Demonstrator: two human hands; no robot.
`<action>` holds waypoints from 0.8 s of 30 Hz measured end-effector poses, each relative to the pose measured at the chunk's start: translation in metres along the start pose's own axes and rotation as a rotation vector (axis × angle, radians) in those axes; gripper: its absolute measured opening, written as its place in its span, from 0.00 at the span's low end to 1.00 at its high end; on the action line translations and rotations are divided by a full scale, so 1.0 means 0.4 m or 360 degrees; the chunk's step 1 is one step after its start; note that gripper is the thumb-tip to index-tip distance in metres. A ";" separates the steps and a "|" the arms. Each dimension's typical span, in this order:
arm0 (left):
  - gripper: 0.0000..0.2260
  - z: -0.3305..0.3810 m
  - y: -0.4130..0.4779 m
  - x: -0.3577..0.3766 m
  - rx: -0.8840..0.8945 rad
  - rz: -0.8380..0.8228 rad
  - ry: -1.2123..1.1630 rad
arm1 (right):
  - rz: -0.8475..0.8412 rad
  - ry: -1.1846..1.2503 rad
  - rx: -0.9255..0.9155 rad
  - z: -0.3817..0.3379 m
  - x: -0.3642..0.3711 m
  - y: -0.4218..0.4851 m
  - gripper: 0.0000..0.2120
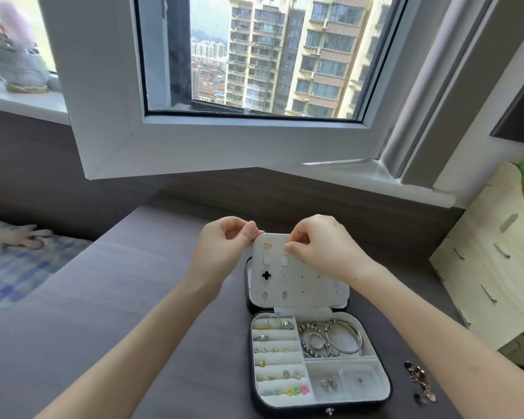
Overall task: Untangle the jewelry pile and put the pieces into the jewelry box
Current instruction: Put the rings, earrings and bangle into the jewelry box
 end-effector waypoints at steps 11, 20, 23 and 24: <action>0.09 0.054 -0.036 -0.020 -0.0057 -0.0528 -0.0375 | 0.0293 0.0261 -0.0311 0.015 -0.062 -0.073 0.05; 0.09 0.046 -0.053 0.046 -0.0084 -0.1066 0.0131 | 0.0836 0.0243 -0.0812 0.028 -0.001 -0.218 0.11; 0.10 0.045 -0.068 0.073 -0.0113 -0.1282 0.0161 | 0.0946 0.0181 -0.0856 0.033 0.020 -0.250 0.09; 0.10 0.046 -0.075 0.079 -0.0120 -0.1352 0.0143 | 0.0973 0.0172 -0.0862 0.035 0.025 -0.258 0.09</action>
Point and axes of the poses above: each hand's wrist, its own y-axis towards the middle knuckle, its own x-axis out of the palm, z = x × y, the point moved 3 cm from there along y, towards the middle knuckle, and after that the axes turned 1 degree about x, right-handed, at the moved point
